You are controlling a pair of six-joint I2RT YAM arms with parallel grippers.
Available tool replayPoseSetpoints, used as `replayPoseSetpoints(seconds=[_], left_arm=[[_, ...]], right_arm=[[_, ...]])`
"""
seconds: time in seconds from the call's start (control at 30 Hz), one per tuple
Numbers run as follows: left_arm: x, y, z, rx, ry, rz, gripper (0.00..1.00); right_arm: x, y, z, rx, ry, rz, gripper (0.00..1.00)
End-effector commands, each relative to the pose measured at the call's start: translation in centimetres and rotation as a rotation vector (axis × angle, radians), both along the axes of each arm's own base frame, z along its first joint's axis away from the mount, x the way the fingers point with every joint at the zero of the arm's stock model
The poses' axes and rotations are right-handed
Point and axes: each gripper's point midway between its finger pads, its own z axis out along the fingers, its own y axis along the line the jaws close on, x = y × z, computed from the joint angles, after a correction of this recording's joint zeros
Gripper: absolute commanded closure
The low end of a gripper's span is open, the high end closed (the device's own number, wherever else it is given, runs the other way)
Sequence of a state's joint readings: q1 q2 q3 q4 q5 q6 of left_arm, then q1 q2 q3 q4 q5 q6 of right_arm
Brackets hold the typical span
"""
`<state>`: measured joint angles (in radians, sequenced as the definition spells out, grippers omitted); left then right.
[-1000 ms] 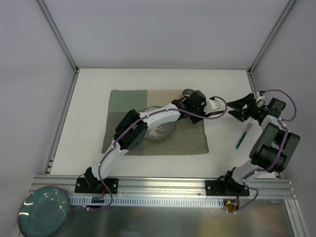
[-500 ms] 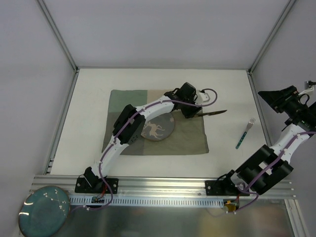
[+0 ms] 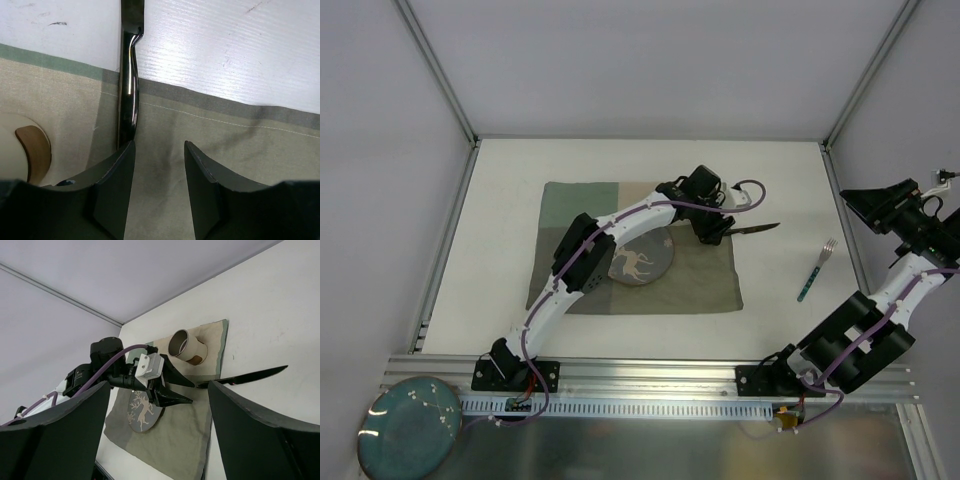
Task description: Set the dinner table for one person
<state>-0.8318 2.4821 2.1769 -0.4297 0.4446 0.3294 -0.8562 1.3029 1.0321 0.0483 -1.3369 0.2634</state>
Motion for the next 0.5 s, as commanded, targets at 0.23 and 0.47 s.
replayPoseSetpoints(seconds=[0.23, 0.47], left_arm=[[0.4, -0.9, -0.4, 0.059, -0.066, 0.018, 0.58], [0.5, -1.0, -1.7, 0.131, -0.136, -0.016, 0.58]], right_arm=[[-1.1, 0.6, 2.0, -0.008, -0.036, 0.021, 0.16], [-1.1, 0.6, 2.2, -0.009, -0.038, 0.021, 0.16]])
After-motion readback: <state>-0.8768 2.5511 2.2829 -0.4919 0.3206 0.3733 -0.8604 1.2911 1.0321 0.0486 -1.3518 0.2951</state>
